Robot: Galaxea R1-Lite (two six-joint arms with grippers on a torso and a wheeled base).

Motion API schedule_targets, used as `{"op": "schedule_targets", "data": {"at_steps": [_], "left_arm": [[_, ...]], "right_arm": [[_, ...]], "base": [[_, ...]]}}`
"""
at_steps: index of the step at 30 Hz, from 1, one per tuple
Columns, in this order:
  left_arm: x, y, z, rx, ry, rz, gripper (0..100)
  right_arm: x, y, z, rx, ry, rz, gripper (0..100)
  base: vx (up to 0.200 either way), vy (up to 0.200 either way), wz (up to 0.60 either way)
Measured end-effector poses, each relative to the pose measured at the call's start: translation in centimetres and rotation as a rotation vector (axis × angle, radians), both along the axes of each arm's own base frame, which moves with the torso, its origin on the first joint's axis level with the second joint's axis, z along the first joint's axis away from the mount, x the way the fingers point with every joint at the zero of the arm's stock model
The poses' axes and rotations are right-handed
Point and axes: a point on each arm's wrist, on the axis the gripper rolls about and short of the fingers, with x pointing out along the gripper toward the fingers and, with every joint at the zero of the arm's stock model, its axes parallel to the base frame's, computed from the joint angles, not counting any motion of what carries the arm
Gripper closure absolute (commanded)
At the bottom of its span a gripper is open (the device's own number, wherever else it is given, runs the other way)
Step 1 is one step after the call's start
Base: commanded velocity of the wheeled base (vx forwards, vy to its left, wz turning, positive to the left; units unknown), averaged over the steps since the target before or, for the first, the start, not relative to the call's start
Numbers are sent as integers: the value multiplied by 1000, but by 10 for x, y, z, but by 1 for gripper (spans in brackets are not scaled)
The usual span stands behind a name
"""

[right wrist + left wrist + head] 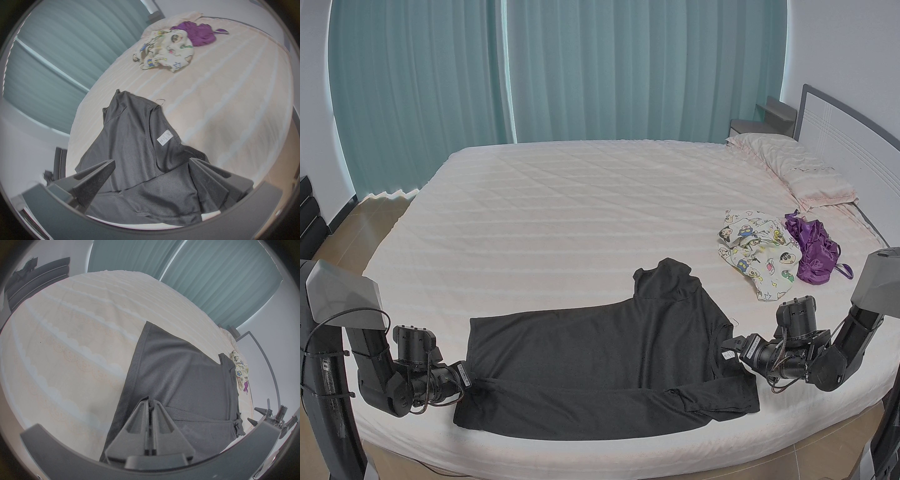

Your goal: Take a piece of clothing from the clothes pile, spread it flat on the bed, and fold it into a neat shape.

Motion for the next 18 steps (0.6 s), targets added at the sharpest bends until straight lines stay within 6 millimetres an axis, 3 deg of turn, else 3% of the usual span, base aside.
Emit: {"op": "schedule_targets", "data": {"at_steps": [7,18], "left_arm": [[1,2,1,-25,2,32,100],[5,9,1,-50,-4,72,100]], "right_arm": [[14,-10,-18,-51,-19,167,0],[35,-23,-40,-61,-45,284,0]], "base": [[0,0,0],[0,0,0]]}}
